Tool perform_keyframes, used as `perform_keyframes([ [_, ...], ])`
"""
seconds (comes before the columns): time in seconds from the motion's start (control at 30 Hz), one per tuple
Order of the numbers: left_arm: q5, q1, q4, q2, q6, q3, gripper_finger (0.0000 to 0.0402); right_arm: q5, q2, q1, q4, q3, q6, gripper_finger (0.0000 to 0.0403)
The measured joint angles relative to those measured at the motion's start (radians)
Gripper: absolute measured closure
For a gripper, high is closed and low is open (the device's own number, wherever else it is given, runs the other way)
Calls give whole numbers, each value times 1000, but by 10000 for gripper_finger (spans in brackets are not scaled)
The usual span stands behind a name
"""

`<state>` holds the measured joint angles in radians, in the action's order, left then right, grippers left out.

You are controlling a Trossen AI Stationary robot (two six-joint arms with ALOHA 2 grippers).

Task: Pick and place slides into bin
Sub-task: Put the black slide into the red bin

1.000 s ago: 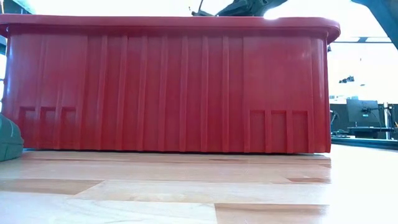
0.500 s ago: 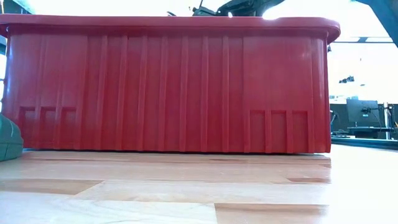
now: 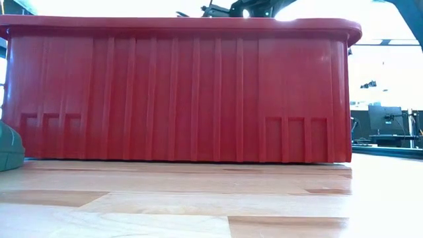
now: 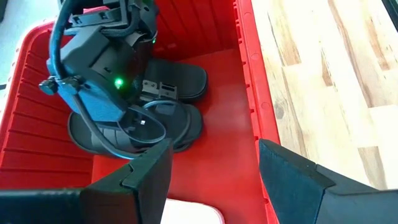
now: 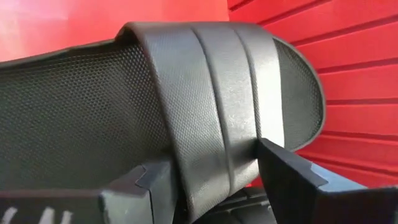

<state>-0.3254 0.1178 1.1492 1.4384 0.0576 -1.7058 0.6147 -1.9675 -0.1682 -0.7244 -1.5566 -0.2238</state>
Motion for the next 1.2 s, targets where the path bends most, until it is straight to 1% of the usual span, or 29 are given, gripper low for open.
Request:
perform_keyframes([
  [0.4, 0, 0, 0, 0, 0, 0, 181, -24, 1, 26, -43, 0, 44, 212],
  [0.53, 0, 0, 0, 0, 0, 0, 181, -51, 1, 39, -44, 0, 56, 213],
  [0.7, 0, 0, 0, 0, 0, 0, 181, -48, 1, 40, -46, 0, 93, 213],
  [0.77, 0, 0, 0, 0, 0, 0, 181, -26, 1, 39, -45, 0, 94, 213],
  [0.9, 0, 0, 0, 0, 0, 0, 181, 100, 0, 39, -37, 0, 75, 211],
  [0.97, 0, 0, 0, 0, 0, 0, 181, 123, 0, 39, -36, 0, 65, 205],
  [1.07, 0, 0, 0, 0, 0, 0, 181, 86, 0, 38, -35, 0, 62, 193],
  [1.2, 0, 0, 0, 0, 0, 0, 181, -15, 0, 38, -30, 0, 78, 173],
])
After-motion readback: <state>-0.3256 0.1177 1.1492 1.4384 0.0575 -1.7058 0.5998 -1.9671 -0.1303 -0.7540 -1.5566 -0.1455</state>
